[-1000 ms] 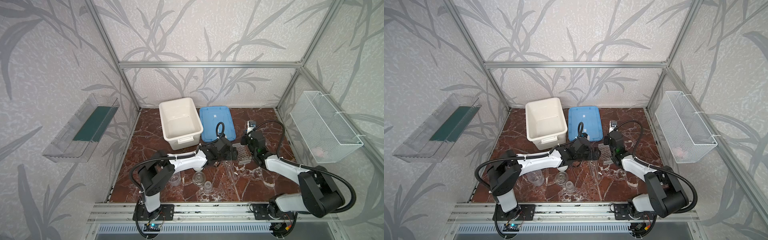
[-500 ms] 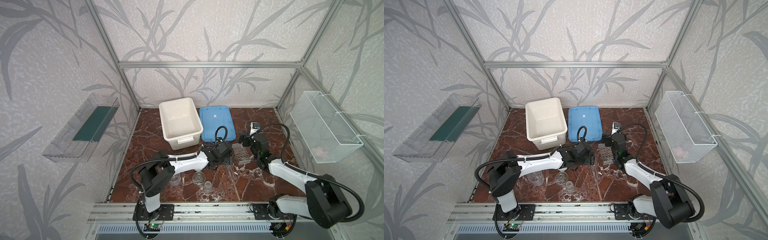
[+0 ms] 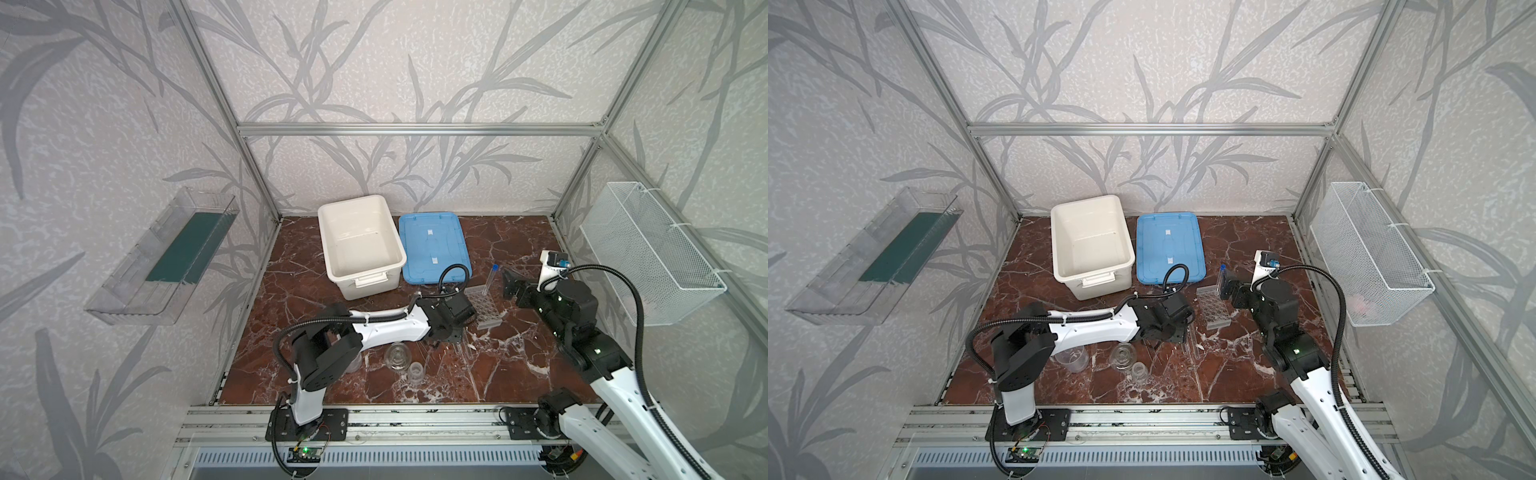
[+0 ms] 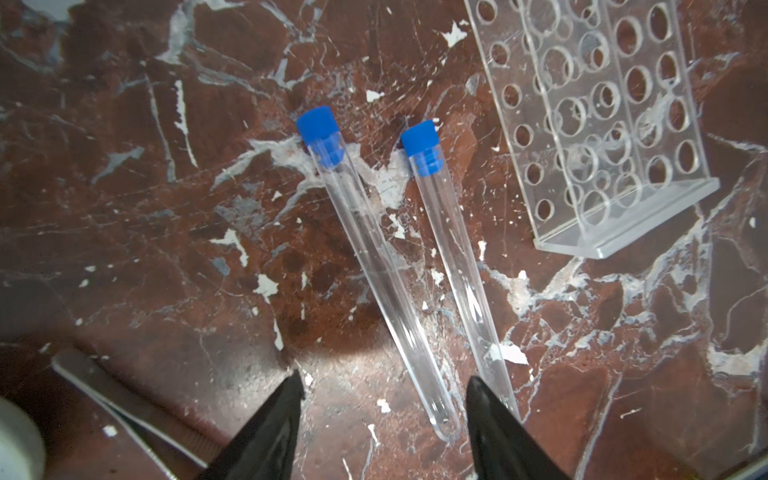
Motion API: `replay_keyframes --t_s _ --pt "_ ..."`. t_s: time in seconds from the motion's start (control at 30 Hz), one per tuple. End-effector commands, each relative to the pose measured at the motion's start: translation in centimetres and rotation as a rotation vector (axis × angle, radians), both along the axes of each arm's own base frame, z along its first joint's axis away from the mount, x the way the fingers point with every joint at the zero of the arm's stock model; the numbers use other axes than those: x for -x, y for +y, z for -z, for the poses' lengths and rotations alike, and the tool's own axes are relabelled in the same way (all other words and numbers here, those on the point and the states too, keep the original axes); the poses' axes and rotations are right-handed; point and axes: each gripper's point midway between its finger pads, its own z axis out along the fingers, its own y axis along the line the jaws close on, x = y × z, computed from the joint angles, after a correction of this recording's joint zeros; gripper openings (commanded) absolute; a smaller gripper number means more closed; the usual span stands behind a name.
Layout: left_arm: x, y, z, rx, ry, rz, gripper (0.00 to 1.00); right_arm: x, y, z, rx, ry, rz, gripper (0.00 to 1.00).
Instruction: Organize the chemistry lab equipment
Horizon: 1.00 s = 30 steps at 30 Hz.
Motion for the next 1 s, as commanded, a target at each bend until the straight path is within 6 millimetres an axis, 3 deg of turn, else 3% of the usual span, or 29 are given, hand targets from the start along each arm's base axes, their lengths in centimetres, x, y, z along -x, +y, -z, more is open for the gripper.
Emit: replay_keyframes --t_s 0.0,0.23,0.43,0.63,0.7,0.83,0.97 --pt "0.2 0.7 0.4 -0.071 0.013 0.011 0.60 2.7 0.8 3.1 -0.036 0.180 -0.066 0.99" --pt "0.2 0.8 2.3 -0.139 0.044 0.027 0.54 3.6 1.3 5.4 -0.038 0.247 -0.100 0.99" --pt "0.1 0.7 2.8 -0.134 0.045 0.033 0.51 3.9 1.3 5.5 -0.041 0.252 -0.107 0.99" --pt "-0.2 0.5 0.9 -0.083 0.005 0.023 0.51 4.1 1.1 5.4 -0.043 0.234 -0.094 0.99" --pt "-0.5 0.1 0.7 -0.069 -0.007 0.017 0.55 4.0 1.1 5.6 -0.040 0.244 -0.095 0.99" --pt "-0.3 -0.9 2.4 -0.081 0.044 0.042 0.66 4.0 1.1 5.9 -0.037 0.257 -0.098 0.99" --pt "-0.4 -0.8 2.8 -0.106 0.052 0.042 0.61 4.2 1.1 5.8 -0.029 0.255 -0.099 0.99"
